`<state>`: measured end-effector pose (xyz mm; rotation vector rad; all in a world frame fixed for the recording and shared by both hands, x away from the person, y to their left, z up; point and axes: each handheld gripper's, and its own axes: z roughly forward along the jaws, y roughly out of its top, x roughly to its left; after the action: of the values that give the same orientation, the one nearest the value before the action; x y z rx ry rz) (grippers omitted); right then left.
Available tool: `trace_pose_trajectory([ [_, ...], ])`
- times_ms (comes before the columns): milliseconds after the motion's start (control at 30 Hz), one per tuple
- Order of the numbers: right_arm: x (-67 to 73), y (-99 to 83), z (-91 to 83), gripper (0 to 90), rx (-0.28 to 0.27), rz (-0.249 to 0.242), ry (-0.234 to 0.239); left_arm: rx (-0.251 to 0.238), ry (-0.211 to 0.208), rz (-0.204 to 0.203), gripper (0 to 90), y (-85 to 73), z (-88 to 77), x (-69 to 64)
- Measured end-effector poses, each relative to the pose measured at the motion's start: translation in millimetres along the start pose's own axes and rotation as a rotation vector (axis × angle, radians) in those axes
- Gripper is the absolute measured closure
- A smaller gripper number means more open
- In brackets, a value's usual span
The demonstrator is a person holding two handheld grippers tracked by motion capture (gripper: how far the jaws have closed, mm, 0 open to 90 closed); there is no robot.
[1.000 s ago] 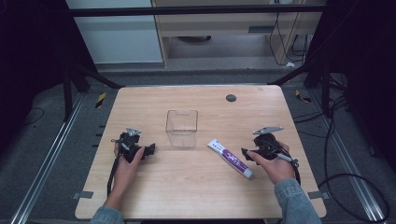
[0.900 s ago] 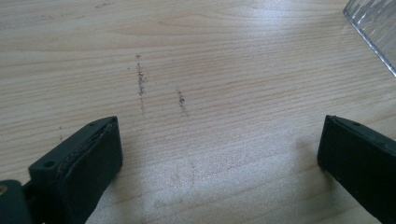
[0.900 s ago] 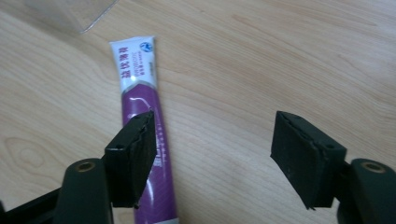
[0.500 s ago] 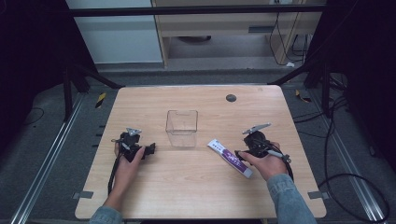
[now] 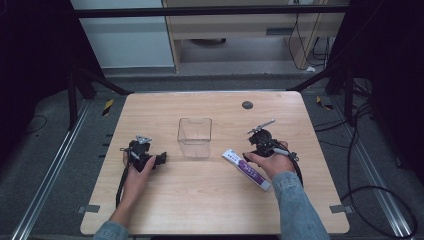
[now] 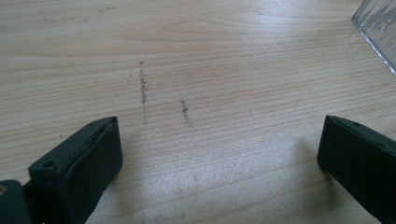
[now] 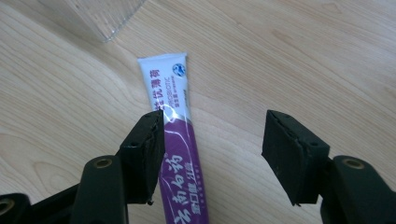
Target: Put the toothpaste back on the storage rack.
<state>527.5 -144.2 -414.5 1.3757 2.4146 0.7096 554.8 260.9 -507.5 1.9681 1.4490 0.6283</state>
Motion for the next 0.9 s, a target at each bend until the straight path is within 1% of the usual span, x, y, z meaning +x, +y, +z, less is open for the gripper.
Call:
trace_pose_trajectory([
  [67,0.9,1.6,1.4,37.7,0.007,-0.003,-0.003,0.0,0.0,0.0,0.0,0.0,0.0,0.0],
  [100,3.5,4.7,3.7,36.4,0.021,-0.013,0.0,0.0,0.0,0.0,0.0,-0.1,-0.1,0.0],
  [200,7.3,8.6,7.9,35.3,0.023,-0.021,0.007,0.001,-0.001,0.003,0.0,-0.4,-0.5,0.1],
  [333,11.6,11.5,17.0,30.7,0.052,-0.045,0.013,0.001,0.0,-0.001,0.0,-0.3,-0.3,-0.3],
  [367,11.6,11.5,17.0,30.7,0.052,-0.045,0.013,0.001,0.0,-0.001,0.0,-0.3,-0.3,-0.3],
  [400,14.0,12.3,20.6,29.0,0.059,-0.049,0.015,0.001,0.0,-0.002,0.0,-0.2,-0.2,-0.3],
  [467,15.5,12.4,23.7,28.2,0.055,-0.059,0.017,0.0,0.0,0.0,0.0,0.0,-0.1,-0.2],
  [533,15.7,12.7,25.7,27.7,0.052,-0.068,0.03,0.0,0.0,0.0,0.0,0.0,-0.1,-0.2],
  [633,15.4,13.3,27.3,29.8,0.054,-0.069,0.034,0.001,-0.001,0.001,0.0,0.0,-0.1,-0.1],
  [667,15.7,13.8,28.2,33.9,0.052,-0.074,0.047,0.0,-0.001,0.002,0.0,-0.1,-0.1,0.0],
  [733,17.2,13.6,29.0,39.1,0.06,-0.079,0.05,0.001,-0.002,0.003,0.0,-0.1,-0.2,0.1],
  [767,17.2,13.6,29.0,39.1,0.06,-0.079,0.05,0.001,-0.002,0.003,0.0,-0.1,-0.2,0.1],
  [800,19.1,13.1,30.5,42.7,0.065,-0.091,0.057,0.001,-0.002,0.003,0.0,-0.1,-0.2,0.1],
  [900,21.3,12.4,32.6,43.3,0.072,-0.095,0.061,0.001,-0.002,0.003,0.0,-0.1,-0.2,0.1],
])
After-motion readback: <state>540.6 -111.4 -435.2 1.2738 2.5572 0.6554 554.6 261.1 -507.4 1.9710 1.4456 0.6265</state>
